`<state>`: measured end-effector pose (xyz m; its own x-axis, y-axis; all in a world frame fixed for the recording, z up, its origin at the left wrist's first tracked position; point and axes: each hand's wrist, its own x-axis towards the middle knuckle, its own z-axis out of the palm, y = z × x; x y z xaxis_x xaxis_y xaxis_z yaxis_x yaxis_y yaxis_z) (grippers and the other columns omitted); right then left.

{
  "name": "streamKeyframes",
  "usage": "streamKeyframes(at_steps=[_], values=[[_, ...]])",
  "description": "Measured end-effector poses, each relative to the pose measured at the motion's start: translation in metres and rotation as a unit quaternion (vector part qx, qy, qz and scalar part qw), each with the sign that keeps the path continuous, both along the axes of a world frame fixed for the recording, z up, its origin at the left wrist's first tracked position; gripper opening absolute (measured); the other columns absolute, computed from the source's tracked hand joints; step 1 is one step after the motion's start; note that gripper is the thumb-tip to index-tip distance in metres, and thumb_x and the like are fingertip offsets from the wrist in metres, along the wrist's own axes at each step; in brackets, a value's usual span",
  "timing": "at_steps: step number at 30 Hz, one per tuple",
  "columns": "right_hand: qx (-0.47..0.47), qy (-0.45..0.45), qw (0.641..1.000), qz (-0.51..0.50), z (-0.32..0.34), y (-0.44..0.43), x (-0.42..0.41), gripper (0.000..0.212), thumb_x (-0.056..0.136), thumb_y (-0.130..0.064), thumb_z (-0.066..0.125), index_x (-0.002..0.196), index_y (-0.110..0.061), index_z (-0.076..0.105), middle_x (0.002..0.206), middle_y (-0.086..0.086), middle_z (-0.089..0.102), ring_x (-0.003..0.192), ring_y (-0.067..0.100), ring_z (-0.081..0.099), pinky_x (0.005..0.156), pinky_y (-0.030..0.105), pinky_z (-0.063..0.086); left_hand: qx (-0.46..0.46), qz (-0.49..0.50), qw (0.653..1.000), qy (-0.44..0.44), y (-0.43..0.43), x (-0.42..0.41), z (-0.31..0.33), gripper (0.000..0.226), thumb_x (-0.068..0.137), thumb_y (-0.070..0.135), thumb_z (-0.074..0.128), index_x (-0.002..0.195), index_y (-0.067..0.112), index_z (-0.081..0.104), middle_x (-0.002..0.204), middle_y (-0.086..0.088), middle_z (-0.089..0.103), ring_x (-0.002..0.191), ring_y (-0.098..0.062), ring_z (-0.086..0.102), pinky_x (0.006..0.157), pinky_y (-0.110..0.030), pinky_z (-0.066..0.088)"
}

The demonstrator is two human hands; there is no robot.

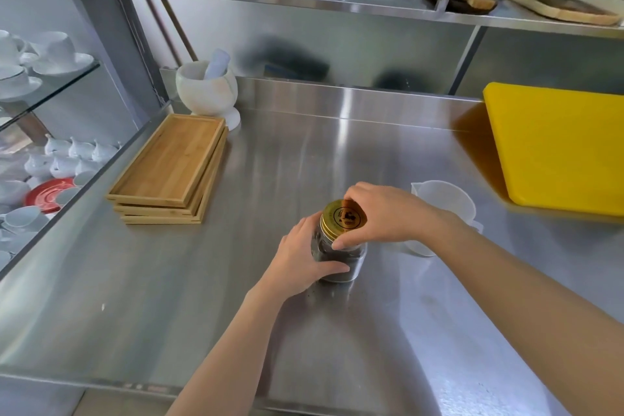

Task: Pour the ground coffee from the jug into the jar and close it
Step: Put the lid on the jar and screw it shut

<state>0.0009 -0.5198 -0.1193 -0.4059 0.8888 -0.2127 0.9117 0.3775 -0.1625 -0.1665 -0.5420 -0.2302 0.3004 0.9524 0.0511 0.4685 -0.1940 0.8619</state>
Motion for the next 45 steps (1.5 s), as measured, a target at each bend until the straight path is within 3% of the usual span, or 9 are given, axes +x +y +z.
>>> streamKeyframes(at_steps=[2, 6, 9, 14, 21, 29, 37, 41, 45], values=[[0.005, -0.004, 1.000, 0.010, 0.001, 0.002, 0.001, 0.072, 0.063, -0.073, 0.065, 0.112, -0.022, 0.049, 0.106, -0.005, 0.052, 0.093, 0.016, 0.054, 0.079, 0.034, 0.049, 0.023, -0.002, 0.998, 0.050, 0.002, -0.001, 0.004, 0.085, 0.060, 0.050, 0.078, 0.133, 0.030, 0.039, 0.127, 0.010, 0.050, 0.123, -0.015, 0.043, 0.109, -0.044, 0.028], [-0.013, 0.002, 0.996, 0.086, 0.010, 0.007, 0.000, 0.085, 0.068, -0.057, 0.073, 0.138, -0.031, 0.033, 0.133, -0.006, 0.042, 0.122, 0.015, 0.040, 0.100, 0.033, 0.031, 0.058, -0.005, 0.993, 0.106, 0.006, 0.002, 0.010, 0.087, 0.053, 0.066, 0.070, 0.126, 0.027, 0.044, 0.121, 0.010, 0.052, 0.123, -0.015, 0.041, 0.111, -0.035, 0.017], [-0.041, -0.014, 0.995, 0.085, 0.012, 0.010, -0.004, 0.081, 0.069, -0.052, 0.075, 0.137, -0.033, 0.034, 0.128, -0.006, 0.047, 0.116, 0.016, 0.045, 0.094, 0.032, 0.038, 0.046, -0.016, 0.993, 0.105, 0.010, 0.003, 0.012, 0.086, 0.048, 0.073, 0.061, 0.122, 0.029, 0.046, 0.117, 0.012, 0.053, 0.120, -0.013, 0.043, 0.110, -0.031, 0.016], [-0.072, -0.016, 0.993, 0.093, 0.013, 0.015, -0.007, 0.071, 0.070, -0.040, 0.078, 0.130, -0.031, 0.041, 0.117, -0.005, 0.050, 0.108, 0.017, 0.049, 0.087, 0.034, 0.049, 0.038, -0.014, 0.994, 0.105, 0.010, 0.002, 0.018, 0.076, 0.052, 0.063, 0.069, 0.116, 0.029, 0.048, 0.108, 0.015, 0.053, 0.117, -0.014, 0.047, 0.115, -0.041, 0.013], [-0.102, -0.029, 0.985, 0.138, 0.018, 0.022, -0.007, 0.076, 0.070, -0.023, 0.080, 0.134, -0.034, 0.040, 0.124, -0.005, 0.046, 0.114, 0.016, 0.045, 0.094, 0.037, 0.048, 0.029, -0.008, 0.993, 0.114, 0.010, 0.002, 0.022, 0.079, 0.053, 0.058, 0.075, 0.118, 0.023, 0.048, 0.106, 0.014, 0.051, 0.118, -0.015, 0.047, 0.116, -0.040, 0.010], [-0.067, -0.081, 0.986, 0.130, 0.018, 0.020, -0.013, 0.074, 0.069, -0.038, 0.079, 0.131, -0.034, 0.040, 0.115, -0.004, 0.046, 0.105, 0.019, 0.050, 0.085, 0.035, 0.052, 0.034, -0.008, 0.993, 0.114, 0.009, 0.003, 0.019, 0.080, 0.058, 0.058, 0.076, 0.123, 0.024, 0.045, 0.119, 0.009, 0.057, 0.121, -0.013, 0.046, 0.117, -0.043, 0.007], [-0.075, -0.058, 0.979, 0.183, 0.021, 0.017, -0.008, 0.072, 0.075, -0.011, 0.074, 0.135, -0.033, 0.040, 0.126, -0.005, 0.041, 0.109, 0.011, 0.039, 0.087, 0.026, 0.046, 0.050, 0.002, 0.991, 0.127, 0.012, 0.005, 0.017, 0.084, 0.055, 0.059, 0.076, 0.124, 0.022, 0.046, 0.116, 0.010, 0.057, 0.121, -0.009, 0.044, 0.118, -0.036, 0.004], [-0.062, -0.068, 0.980, 0.174, 0.019, 0.019, -0.011, 0.074, 0.070, -0.022, 0.079, 0.132, -0.034, 0.042, 0.120, -0.003, 0.045, 0.110, 0.018, 0.046, 0.088, 0.035, 0.050, 0.059, -0.002, 0.990, 0.128, 0.012, 0.004, 0.019, 0.082, 0.057, 0.057, 0.077, 0.125, 0.023, 0.047, 0.117, 0.009, 0.059, 0.123, -0.008, 0.043, 0.117, -0.030, -0.002], [-0.073, -0.084, 0.989, 0.095, 0.021, 0.017, -0.012, 0.079, 0.067, -0.060, 0.072, 0.134, -0.041, 0.036, 0.108, -0.007, 0.043, 0.102, 0.016, 0.048, 0.084, 0.032, 0.049, 0.067, -0.004, 0.988, 0.141, 0.012, 0.004, 0.020, 0.085, 0.056, 0.061, 0.075, 0.126, 0.024, 0.045, 0.117, 0.009, 0.060, 0.120, -0.010, 0.048, 0.118, -0.033, 0.000]])
